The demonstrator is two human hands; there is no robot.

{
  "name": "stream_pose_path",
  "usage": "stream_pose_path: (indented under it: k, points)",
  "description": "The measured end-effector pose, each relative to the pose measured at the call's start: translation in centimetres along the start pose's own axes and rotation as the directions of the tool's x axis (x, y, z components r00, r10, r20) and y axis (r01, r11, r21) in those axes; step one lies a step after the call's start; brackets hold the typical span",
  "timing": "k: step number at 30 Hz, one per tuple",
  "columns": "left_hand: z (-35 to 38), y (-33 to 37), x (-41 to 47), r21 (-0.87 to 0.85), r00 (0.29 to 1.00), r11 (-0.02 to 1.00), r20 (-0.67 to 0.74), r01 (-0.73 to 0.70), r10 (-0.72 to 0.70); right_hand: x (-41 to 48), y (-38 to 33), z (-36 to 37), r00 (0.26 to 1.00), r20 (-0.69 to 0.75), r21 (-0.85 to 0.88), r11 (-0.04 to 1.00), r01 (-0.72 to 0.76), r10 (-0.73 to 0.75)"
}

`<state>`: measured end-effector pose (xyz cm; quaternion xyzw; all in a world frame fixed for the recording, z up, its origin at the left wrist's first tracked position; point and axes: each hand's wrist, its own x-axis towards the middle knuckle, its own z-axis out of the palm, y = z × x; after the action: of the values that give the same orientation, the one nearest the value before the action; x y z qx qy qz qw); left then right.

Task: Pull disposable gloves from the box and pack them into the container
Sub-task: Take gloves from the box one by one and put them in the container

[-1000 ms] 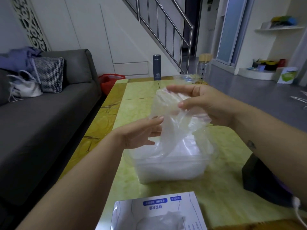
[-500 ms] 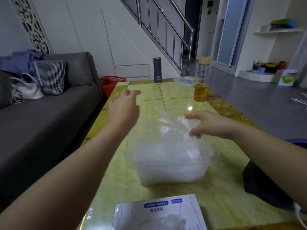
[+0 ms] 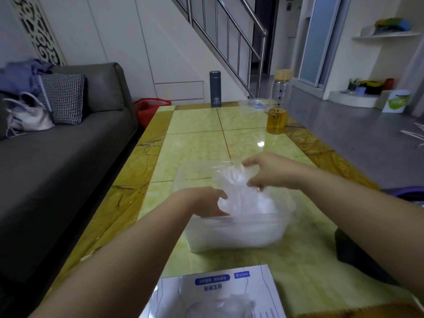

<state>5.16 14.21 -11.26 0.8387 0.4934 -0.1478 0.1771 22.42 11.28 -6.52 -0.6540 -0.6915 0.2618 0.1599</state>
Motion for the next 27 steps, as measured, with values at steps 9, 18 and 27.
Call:
stream_pose_path:
  k: [9,18,27]
  points:
    - [-1.8,3.0,-4.0,-0.551,0.820,0.815,-0.541,-0.179,-0.186,-1.6,-5.7,-3.3,0.993,-0.066,0.921,0.377,0.098,-0.095]
    - [-4.0,-0.1,-5.9,0.077,0.042,0.975,-0.995,-0.206,0.088,-3.6,-6.5,-6.3,0.965,-0.182,0.961,0.173,0.215,-0.191]
    - [-1.3,-1.8,-6.7,0.140,0.962,0.988,-0.252,-0.072,0.106,-3.0,-0.6,-1.9,0.998,0.064,-0.261,0.965,-0.005,0.022]
